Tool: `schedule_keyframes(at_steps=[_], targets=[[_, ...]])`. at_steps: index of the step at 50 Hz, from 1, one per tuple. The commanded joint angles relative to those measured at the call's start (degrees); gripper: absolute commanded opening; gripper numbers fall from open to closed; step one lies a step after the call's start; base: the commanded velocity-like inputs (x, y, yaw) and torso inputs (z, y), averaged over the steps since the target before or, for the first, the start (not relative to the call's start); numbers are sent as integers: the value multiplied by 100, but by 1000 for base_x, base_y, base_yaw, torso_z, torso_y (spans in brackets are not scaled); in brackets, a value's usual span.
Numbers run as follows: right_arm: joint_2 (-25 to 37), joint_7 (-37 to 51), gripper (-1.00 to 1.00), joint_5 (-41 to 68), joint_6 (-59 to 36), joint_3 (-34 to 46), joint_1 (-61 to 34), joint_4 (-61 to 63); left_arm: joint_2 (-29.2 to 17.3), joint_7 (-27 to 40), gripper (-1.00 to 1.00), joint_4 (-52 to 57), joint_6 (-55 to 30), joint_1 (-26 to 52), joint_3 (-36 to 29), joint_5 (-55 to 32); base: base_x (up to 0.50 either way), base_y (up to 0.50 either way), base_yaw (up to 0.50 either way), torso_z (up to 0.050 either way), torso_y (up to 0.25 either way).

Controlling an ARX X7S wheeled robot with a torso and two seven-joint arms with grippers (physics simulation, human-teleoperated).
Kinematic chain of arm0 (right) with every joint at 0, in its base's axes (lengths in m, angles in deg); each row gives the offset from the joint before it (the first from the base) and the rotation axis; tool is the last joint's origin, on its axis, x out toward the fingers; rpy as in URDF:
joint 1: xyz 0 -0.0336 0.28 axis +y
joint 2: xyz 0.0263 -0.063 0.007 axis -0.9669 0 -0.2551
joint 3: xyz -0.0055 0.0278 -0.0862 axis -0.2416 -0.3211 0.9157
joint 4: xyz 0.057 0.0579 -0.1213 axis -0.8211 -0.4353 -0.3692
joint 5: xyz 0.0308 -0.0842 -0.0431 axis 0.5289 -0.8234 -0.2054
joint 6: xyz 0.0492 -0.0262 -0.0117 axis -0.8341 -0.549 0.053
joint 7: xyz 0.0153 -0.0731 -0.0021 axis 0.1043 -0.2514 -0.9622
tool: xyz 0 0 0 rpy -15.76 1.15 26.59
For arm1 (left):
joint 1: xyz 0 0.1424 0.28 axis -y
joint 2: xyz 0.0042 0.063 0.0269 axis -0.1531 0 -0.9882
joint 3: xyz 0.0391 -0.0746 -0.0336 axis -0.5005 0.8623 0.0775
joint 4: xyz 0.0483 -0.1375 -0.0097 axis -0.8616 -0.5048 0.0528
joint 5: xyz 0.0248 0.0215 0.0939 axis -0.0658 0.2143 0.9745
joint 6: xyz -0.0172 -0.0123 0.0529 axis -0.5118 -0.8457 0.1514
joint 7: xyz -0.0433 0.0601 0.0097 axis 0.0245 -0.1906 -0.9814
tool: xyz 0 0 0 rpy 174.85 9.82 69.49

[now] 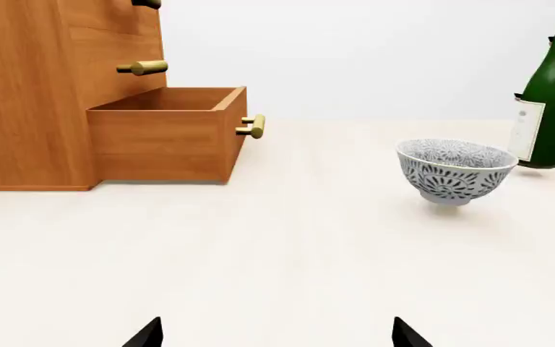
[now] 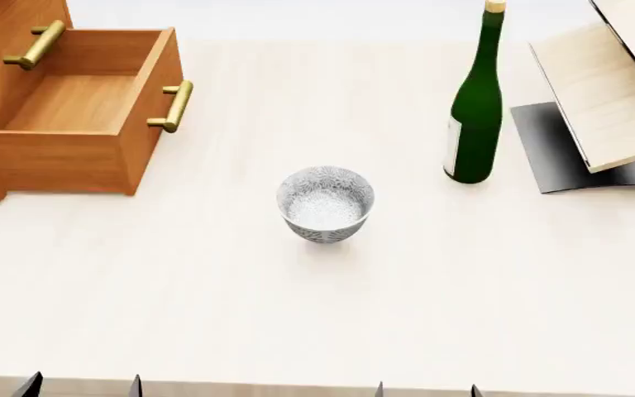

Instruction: Put the bowl in the bottom drawer of the cabinet and close it.

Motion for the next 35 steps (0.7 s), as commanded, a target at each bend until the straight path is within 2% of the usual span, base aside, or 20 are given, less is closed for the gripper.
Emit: schedule_keyframes(at_steps=[1,13,14,20,24,28,35], targets=[[92,95,100,117,-36,100,-15,-18,-94,93,100,31,-17,-27,-140,-55,0,0,0,0,0],[286,359,100,155,-10,369,-51,-72,-246,348,100,28,-10,2,-330,-295,0,0,0,0,0],[295,372,100,163,-5,383,-54,-78,-213,297,100,160,-163,-3,-258,-570,0,0,0,0,0],[338,435,100,169,-20,507,-73,-65,-345,668,100,1385,-895,-254,-386,-297,0,0,0,0,0],[360,437,100,320,-186,503,-97,8,-500,664,100,2693,-1067,-949,-379,-404,0,0,0,0,0],[407,474,100,512,-791,468,-108,460,-543,705,100,3427,-967,-1644,-241,-646,0,0,0,0,0],[607,626,100,648,-2437,443,-345,1860,-663,727,100,3200,41,-2552,-148,-572,0,0,0,0,0]])
